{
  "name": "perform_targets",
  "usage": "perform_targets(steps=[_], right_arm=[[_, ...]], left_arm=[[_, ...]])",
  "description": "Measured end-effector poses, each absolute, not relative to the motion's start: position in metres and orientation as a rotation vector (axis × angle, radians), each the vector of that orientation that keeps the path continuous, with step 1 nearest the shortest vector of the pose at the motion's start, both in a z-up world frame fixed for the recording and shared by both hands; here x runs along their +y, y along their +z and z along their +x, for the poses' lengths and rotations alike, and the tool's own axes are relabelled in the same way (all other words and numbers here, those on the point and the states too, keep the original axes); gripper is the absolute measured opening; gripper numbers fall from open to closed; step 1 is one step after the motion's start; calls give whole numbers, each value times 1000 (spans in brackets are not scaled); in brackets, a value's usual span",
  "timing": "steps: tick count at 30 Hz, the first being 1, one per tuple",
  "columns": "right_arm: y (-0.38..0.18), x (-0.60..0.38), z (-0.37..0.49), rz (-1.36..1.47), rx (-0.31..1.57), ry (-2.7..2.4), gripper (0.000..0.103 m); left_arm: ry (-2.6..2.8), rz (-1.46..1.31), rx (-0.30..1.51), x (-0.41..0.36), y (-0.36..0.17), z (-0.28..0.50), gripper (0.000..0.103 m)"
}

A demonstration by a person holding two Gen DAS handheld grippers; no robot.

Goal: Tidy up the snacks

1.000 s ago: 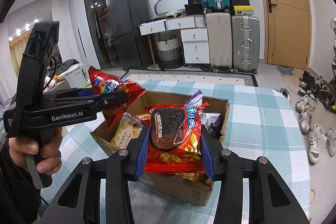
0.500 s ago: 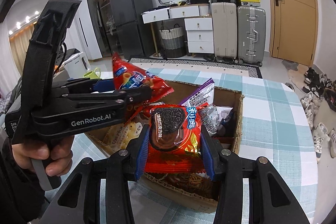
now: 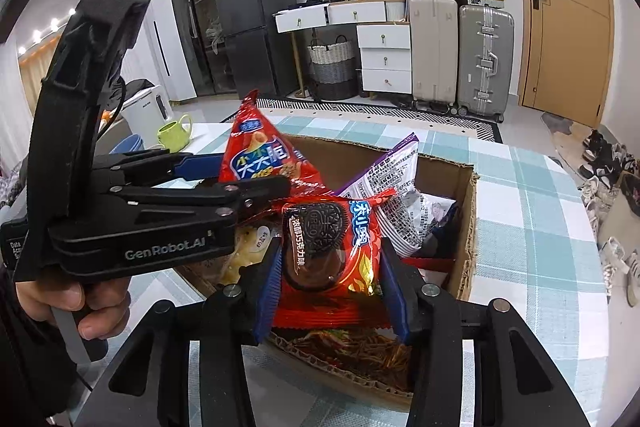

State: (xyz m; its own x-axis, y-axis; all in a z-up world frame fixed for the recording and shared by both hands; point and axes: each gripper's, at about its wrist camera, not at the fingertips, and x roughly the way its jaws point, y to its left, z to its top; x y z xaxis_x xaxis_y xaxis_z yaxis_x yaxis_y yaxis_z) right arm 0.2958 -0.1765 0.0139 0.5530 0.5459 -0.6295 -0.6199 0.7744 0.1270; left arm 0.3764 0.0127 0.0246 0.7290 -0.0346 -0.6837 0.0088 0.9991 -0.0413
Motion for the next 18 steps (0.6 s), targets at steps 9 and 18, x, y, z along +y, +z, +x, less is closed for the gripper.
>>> perform_targets(steps=[9, 18], right_arm=[[26, -187, 283, -115, 657, 659, 77], [41, -221, 268, -41, 600, 600, 102]], left_arm=[[-36, -40, 766, 20, 24, 363, 53], [-28, -73, 709, 24, 42, 331, 84]])
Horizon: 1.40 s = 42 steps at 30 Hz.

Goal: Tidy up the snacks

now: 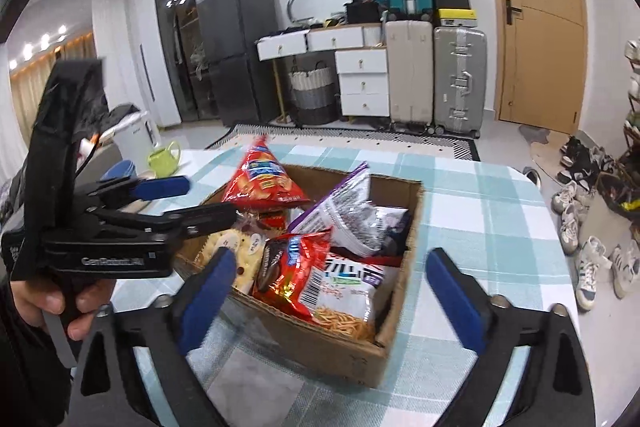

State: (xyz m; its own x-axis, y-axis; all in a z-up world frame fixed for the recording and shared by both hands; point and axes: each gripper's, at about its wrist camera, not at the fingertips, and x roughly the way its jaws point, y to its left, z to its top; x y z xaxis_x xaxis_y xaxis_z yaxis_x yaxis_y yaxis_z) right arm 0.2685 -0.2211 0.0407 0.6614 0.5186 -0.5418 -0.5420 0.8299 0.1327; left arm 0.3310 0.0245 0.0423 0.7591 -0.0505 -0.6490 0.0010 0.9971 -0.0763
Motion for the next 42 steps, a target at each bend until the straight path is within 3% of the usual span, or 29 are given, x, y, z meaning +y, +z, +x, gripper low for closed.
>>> perform_targets(steps=[3, 6, 23, 42], right_arm=[[44, -233, 261, -9, 572, 602, 102], [48, -239, 251, 2, 538, 614, 102], [28, -244, 192, -10, 445, 670, 102], [7, -262, 173, 12, 365, 661, 102]], left_arm=[[-24, -86, 691, 28, 48, 316, 86], [-16, -93, 668, 31, 53, 299, 103], [40, -156, 554, 44, 37, 204, 102], [98, -124, 442, 36, -4, 178, 102]])
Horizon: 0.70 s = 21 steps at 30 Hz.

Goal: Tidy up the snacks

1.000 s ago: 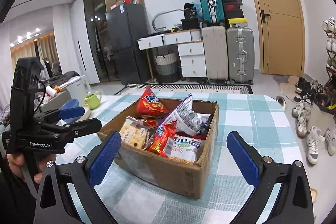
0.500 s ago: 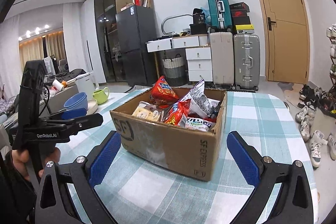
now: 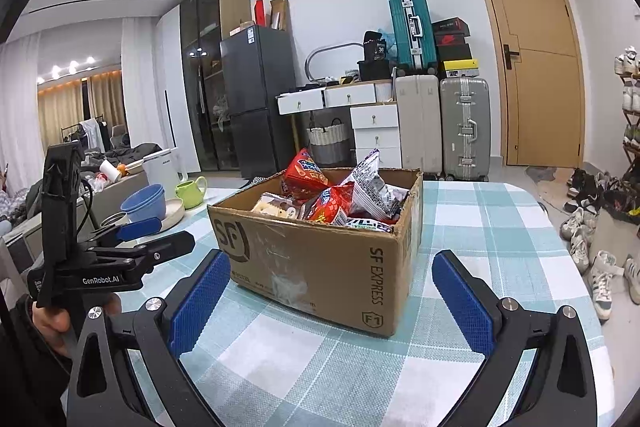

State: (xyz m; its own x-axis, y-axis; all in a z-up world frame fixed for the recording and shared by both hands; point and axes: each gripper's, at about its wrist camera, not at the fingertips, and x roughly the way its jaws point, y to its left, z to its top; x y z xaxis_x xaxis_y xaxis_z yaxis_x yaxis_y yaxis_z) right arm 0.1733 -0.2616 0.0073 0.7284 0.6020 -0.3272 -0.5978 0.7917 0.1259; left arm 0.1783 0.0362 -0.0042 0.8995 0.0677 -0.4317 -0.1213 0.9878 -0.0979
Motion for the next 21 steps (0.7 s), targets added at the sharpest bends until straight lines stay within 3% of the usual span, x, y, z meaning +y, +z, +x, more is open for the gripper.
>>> perform_targets(steps=[21], right_arm=[[4, -260, 169, 4, 342, 661, 103]], left_arm=[[77, -151, 437, 40, -9, 182, 102]])
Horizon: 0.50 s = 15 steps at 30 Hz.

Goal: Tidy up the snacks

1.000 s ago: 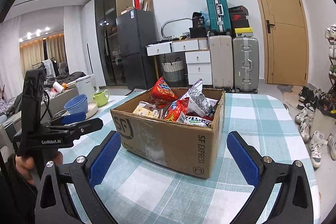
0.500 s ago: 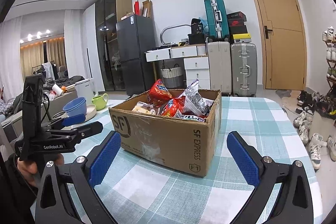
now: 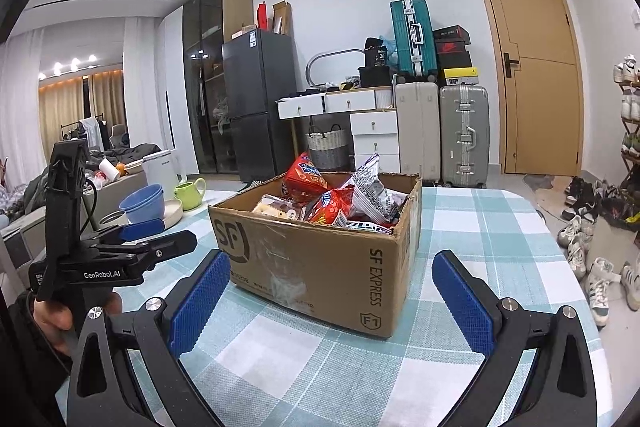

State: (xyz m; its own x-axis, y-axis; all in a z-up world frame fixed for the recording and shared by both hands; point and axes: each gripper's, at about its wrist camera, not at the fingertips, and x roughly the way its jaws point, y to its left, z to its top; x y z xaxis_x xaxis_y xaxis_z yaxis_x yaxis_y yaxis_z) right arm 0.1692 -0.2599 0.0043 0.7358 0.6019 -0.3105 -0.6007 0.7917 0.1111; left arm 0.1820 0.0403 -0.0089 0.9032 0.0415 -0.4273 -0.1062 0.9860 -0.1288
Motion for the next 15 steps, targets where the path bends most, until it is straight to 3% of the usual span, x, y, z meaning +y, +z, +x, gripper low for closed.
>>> perform_targets(steps=[15], right_arm=[[4, -260, 169, 11, 346, 661, 103]], left_arm=[[78, -152, 438, 41, -10, 183, 102]])
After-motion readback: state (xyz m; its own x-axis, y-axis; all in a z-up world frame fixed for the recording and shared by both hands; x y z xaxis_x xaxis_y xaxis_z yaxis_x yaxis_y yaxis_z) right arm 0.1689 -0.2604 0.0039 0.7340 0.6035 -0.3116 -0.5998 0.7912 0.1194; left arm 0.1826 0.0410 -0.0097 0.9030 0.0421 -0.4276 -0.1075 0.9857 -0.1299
